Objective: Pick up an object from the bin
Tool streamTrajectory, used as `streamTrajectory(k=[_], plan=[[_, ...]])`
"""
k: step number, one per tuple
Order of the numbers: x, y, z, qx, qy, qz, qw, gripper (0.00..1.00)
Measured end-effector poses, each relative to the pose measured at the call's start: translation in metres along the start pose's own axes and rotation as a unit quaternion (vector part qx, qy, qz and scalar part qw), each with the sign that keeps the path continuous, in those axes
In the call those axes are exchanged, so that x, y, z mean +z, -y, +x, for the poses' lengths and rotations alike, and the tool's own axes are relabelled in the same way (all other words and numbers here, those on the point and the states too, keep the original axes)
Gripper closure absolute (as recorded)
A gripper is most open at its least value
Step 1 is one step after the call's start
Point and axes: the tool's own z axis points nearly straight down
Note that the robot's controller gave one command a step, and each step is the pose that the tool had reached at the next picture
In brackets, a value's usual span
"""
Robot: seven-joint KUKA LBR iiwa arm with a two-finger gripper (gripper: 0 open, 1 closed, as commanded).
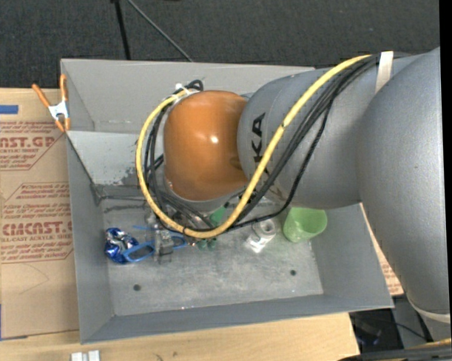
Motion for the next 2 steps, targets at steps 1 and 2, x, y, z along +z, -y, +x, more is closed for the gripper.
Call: streamTrajectory(k=[1,2], plan=[[-0.0538,0.0114,0.0041,-0.032,-0.0005,0.000,0.9995,1.00],[-0.0517,0.0111,0.0043,-0.032,-0.0016,0.000,0.9995,0.00]])
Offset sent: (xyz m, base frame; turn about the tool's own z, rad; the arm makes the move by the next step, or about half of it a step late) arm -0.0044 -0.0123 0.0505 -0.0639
